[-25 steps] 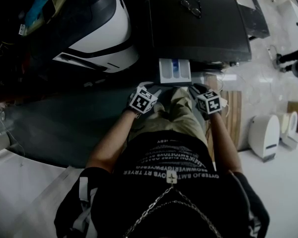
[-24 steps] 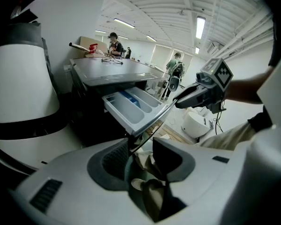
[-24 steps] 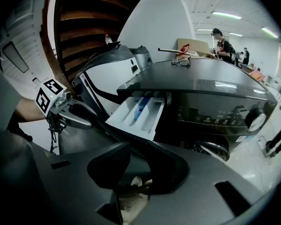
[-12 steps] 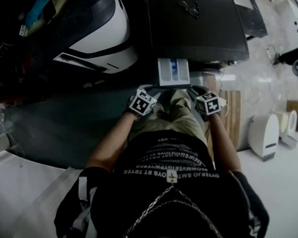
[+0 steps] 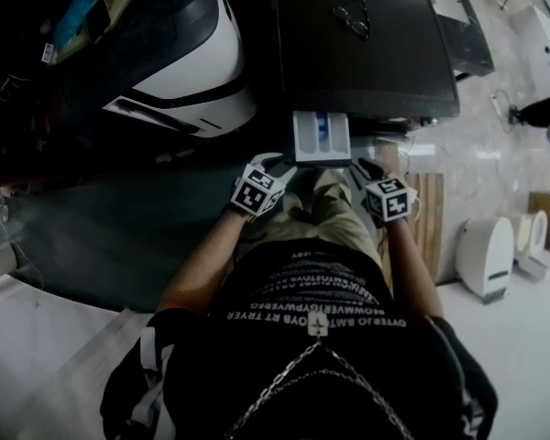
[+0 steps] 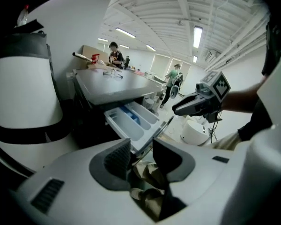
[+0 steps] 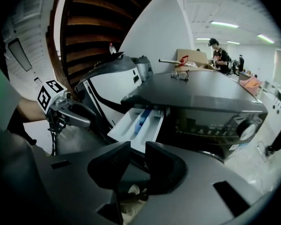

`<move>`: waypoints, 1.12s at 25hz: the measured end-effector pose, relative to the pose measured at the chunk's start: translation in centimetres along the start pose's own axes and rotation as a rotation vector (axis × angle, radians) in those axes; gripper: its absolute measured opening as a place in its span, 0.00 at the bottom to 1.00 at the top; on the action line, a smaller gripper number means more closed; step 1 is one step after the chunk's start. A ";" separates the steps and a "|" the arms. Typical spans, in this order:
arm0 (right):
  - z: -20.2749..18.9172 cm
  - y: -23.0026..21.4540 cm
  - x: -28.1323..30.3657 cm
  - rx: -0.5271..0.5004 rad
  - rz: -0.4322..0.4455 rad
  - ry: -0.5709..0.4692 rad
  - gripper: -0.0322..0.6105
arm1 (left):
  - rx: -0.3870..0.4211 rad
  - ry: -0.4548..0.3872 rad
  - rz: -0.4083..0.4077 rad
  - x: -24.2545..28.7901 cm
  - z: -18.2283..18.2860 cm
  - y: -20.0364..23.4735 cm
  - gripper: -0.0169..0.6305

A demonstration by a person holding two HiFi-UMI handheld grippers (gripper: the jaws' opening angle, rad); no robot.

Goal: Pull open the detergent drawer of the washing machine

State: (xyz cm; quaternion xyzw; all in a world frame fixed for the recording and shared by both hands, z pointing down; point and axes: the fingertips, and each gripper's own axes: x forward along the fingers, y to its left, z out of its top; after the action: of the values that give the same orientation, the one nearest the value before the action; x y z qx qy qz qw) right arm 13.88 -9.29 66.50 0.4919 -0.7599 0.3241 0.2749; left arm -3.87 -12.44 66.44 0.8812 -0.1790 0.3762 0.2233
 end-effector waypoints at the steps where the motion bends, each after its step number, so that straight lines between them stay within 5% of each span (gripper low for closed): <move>1: 1.2 0.3 -0.6 -0.006 0.002 -0.045 0.19 | 0.012 -0.039 0.004 -0.6 1.0 -0.1 0.25; 6: 7.6 2.4 -4.0 -0.106 0.003 -0.235 0.06 | 0.086 -0.265 0.037 -4.4 7.5 -1.2 0.06; 17: 18.5 6.0 -14.8 -0.220 -0.042 -0.525 0.05 | 0.191 -0.603 0.195 -16.7 19.3 -2.7 0.03; 28: 23.7 9.3 -18.7 -0.264 -0.005 -0.617 0.05 | 0.112 -0.732 0.252 -23.4 21.8 -1.5 0.03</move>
State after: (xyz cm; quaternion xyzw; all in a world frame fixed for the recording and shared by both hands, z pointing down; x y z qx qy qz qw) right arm 9.78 -13.92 35.55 0.5289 -0.8415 0.0576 0.0941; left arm -5.75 -19.29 35.18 0.9390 -0.3330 0.0705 0.0481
